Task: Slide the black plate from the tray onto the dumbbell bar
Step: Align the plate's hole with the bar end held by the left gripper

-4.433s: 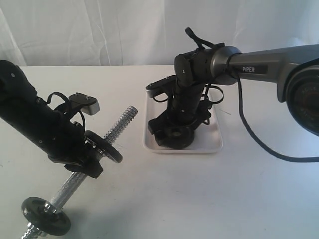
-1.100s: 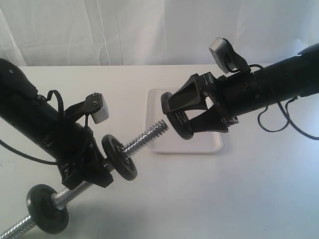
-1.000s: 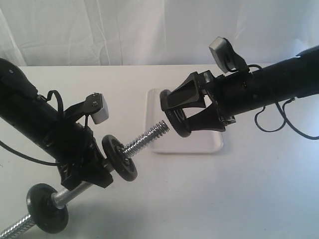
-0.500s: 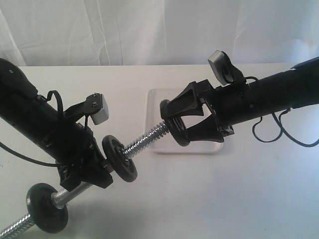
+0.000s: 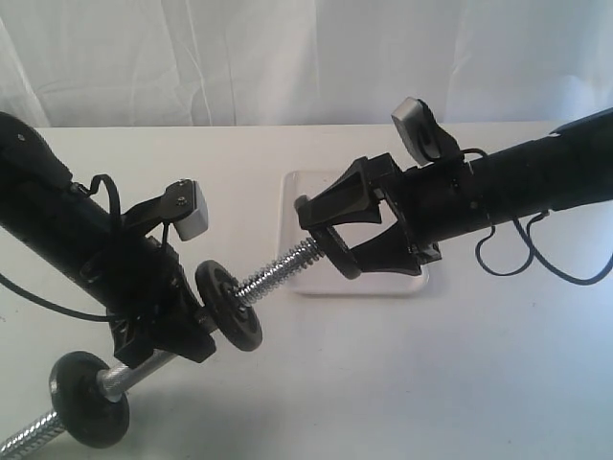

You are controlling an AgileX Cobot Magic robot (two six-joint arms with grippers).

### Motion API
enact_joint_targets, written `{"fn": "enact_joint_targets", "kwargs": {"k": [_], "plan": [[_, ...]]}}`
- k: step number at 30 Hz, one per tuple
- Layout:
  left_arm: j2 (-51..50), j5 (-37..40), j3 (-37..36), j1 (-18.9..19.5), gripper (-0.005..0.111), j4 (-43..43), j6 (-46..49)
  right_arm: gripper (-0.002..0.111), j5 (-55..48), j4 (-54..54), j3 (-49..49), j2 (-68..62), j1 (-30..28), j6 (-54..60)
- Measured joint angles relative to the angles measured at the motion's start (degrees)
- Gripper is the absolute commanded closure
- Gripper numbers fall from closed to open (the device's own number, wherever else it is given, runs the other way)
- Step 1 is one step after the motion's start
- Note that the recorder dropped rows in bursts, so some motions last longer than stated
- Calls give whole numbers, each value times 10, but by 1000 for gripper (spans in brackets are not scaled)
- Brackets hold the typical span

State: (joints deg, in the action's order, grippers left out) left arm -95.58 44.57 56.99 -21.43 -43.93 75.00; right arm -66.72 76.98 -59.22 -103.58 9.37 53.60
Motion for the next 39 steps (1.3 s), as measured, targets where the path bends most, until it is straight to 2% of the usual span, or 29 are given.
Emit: {"fn": "enact_joint_targets", "kwargs": {"k": [27, 39], "plan": [[0, -7, -2, 0, 107, 1, 2, 108, -8, -27, 0, 34, 4, -15], [0, -6, -6, 1, 107, 23, 1, 108, 13, -26, 16, 34, 34, -15]]}}
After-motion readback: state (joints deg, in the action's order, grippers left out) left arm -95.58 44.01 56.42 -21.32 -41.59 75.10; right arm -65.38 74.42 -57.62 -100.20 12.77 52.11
